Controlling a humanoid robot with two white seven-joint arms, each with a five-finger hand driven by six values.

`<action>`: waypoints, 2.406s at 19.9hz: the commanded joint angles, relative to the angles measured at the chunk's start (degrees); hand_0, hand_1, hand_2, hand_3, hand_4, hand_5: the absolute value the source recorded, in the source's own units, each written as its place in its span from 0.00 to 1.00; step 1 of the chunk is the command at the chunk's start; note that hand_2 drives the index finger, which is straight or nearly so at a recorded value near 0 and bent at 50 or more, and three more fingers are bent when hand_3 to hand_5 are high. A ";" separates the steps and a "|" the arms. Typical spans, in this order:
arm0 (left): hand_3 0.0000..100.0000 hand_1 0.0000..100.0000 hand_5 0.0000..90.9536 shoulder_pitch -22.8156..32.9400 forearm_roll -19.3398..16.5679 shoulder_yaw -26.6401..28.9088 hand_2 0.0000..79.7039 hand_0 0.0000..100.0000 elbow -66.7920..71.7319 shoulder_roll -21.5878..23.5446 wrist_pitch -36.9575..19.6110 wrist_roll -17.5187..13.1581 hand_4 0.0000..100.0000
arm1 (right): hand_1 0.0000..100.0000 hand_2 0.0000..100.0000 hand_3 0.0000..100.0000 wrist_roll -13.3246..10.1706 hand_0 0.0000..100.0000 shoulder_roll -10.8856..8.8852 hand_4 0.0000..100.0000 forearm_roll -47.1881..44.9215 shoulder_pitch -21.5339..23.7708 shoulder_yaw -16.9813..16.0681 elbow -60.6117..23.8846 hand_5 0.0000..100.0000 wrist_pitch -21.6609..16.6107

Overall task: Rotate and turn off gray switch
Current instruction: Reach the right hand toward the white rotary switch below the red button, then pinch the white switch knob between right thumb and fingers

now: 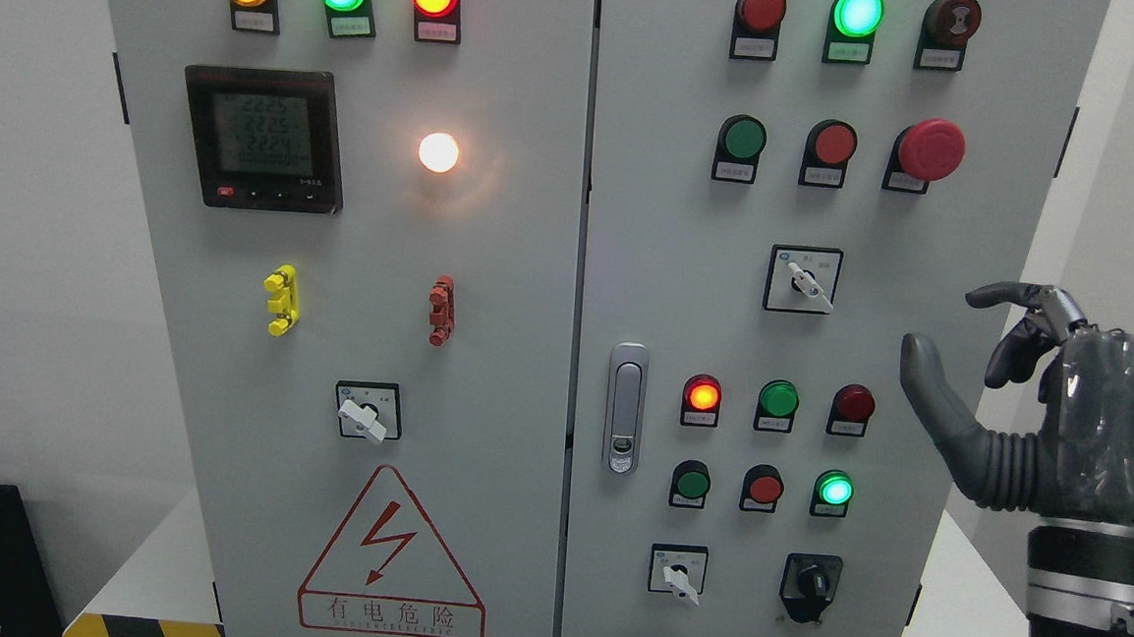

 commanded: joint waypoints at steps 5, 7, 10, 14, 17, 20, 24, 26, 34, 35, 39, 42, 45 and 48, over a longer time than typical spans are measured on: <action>0.00 0.39 0.00 -0.53 1.14 0.44 0.00 0.12 -1.41 -0.02 -0.05 -0.05 0.00 | 0.39 0.47 0.97 0.55 0.10 2.71 0.98 -1.66 -0.91 4.47 3.05 1.00 3.76; 0.00 0.39 0.00 -0.53 1.14 0.44 0.00 0.12 -1.41 -0.02 -0.05 -0.05 0.00 | 0.40 0.47 0.98 0.55 0.09 2.71 0.98 -1.66 -0.91 5.26 3.14 1.00 4.37; 0.00 0.39 0.00 -0.53 1.14 0.44 0.00 0.12 -1.41 0.06 -0.05 -0.05 0.00 | 0.40 0.48 0.98 0.55 0.09 2.71 0.98 -1.75 -1.26 6.32 3.58 1.00 6.65; 0.00 0.39 0.00 -0.53 1.14 0.44 0.00 0.12 -1.41 0.06 -0.05 -0.05 0.00 | 0.39 0.49 0.98 0.46 0.09 3.50 0.99 -1.75 -4.15 6.32 5.69 1.00 8.06; 0.00 0.39 0.00 -0.53 1.14 0.44 0.00 0.12 -1.41 -0.02 -0.05 -0.05 0.00 | 0.40 0.50 0.98 0.46 0.09 3.58 0.99 -1.75 -5.83 6.32 6.57 1.00 9.38; 0.00 0.39 0.00 -0.53 1.14 0.44 0.00 0.12 -1.41 -0.02 -0.05 -0.05 0.00 | 0.42 0.51 0.99 0.38 0.08 3.59 0.99 -1.75 -6.27 6.76 6.74 1.00 10.25; 0.00 0.39 0.00 -0.53 1.14 0.44 0.00 0.12 -1.41 0.06 -0.05 -0.05 0.00 | 0.46 0.52 0.99 0.46 0.05 3.59 0.99 -1.75 -7.59 6.85 7.27 1.00 11.84; 0.00 0.39 0.00 -0.53 1.14 0.44 0.00 0.12 -1.41 -0.02 -0.05 -0.05 0.00 | 0.47 0.52 0.99 0.46 0.04 3.59 0.99 -1.75 -7.94 7.02 7.97 1.00 12.54; 0.00 0.39 0.00 -0.53 1.14 0.44 0.00 0.12 -1.41 -0.02 -0.05 -0.05 0.00 | 0.45 0.55 0.99 0.46 0.03 3.59 1.00 -1.83 -8.29 7.64 8.24 1.00 13.07; 0.00 0.39 0.00 -0.53 1.14 0.44 0.00 0.12 -1.41 -0.02 -0.05 -0.05 0.00 | 0.45 0.56 0.99 0.46 0.03 3.67 1.00 -1.83 -8.20 7.64 8.24 1.00 13.07; 0.00 0.39 0.00 -0.53 1.14 0.44 0.00 0.12 -1.41 -0.02 -0.05 0.04 0.00 | 0.45 0.57 0.99 0.46 0.02 4.03 1.00 -1.83 -8.29 7.81 8.41 1.00 13.07; 0.00 0.39 0.00 -0.53 1.14 0.44 0.00 0.12 -1.41 -0.02 -0.05 -0.05 0.00 | 0.45 0.57 0.99 0.46 0.02 4.03 1.00 -1.83 -8.38 7.90 9.03 1.00 12.98; 0.00 0.39 0.00 -0.53 1.14 0.44 0.00 0.12 -1.41 -0.02 -0.05 -0.05 0.00 | 0.45 0.57 0.99 0.46 0.02 4.03 1.00 -1.75 -8.47 8.08 9.12 1.00 13.07; 0.00 0.39 0.00 -0.53 1.14 0.44 0.00 0.12 -1.41 0.06 -0.05 -0.05 0.00 | 0.45 0.57 0.99 0.46 0.03 4.03 1.00 -1.75 -8.56 8.08 9.29 1.00 13.42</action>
